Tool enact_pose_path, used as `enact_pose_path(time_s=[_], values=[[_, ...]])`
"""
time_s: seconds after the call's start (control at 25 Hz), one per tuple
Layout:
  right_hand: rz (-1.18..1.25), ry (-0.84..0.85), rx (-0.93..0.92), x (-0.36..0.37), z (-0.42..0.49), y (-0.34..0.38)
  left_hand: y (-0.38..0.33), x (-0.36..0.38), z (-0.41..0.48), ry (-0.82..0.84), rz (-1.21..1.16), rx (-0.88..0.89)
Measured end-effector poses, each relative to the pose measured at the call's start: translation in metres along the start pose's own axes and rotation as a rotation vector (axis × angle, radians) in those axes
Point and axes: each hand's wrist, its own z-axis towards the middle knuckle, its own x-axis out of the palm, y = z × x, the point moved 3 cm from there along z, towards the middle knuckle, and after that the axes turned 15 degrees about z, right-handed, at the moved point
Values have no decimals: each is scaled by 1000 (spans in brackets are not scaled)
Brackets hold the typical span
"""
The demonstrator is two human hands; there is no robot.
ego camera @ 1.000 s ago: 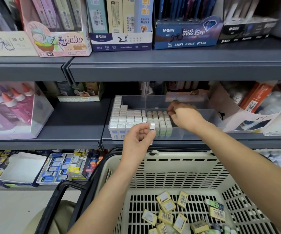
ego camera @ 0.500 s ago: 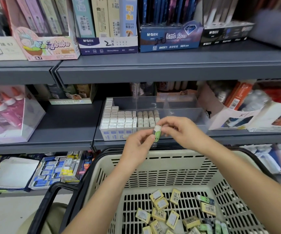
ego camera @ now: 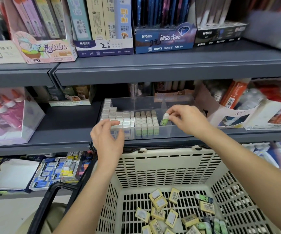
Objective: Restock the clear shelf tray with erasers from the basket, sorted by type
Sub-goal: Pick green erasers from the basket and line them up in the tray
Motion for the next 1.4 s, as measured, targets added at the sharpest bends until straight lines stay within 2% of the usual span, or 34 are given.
enact_pose_path(time_s=[0.12, 0.28, 0.44, 0.68, 0.8, 0.88, 0.96, 1.04, 1.16, 1.24, 1.32, 1.4], values=[[-54, 55, 27, 16, 1, -2, 6, 4, 0, -1, 16, -35], [-222, 132, -58, 30, 1, -5, 6, 5, 1, 2, -5, -29], [-213, 176, -70, 27, 0, -5, 6, 3, 0, -5, 2, -32], [-103, 75, -69, 14, -17, -1, -21, 3, -29, -10, -152, 141], [45, -99, -94, 0, -41, -3, -35, 14, -58, 112, -260, 256], [157, -136, -61, -1, -71, -13, -37, 27, -80, 249, -240, 313], [152, 4, 12, 11, -107, -29, -32, 46, -99, 434, -145, 343], [56, 282, 155, 31, -143, -51, -23, 68, -115, 648, -49, 347], [-232, 739, 557, 55, -189, -87, -11, 95, -141, 960, 43, 304], [-375, 959, 756, 67, -211, -100, -5, 105, -156, 1074, 89, 336], [-402, 1017, 831, 80, -225, -110, 0, 109, -163, 1114, 76, 333], [-329, 946, 877, 88, -233, -125, 3, 109, -162, 1117, 60, 307]])
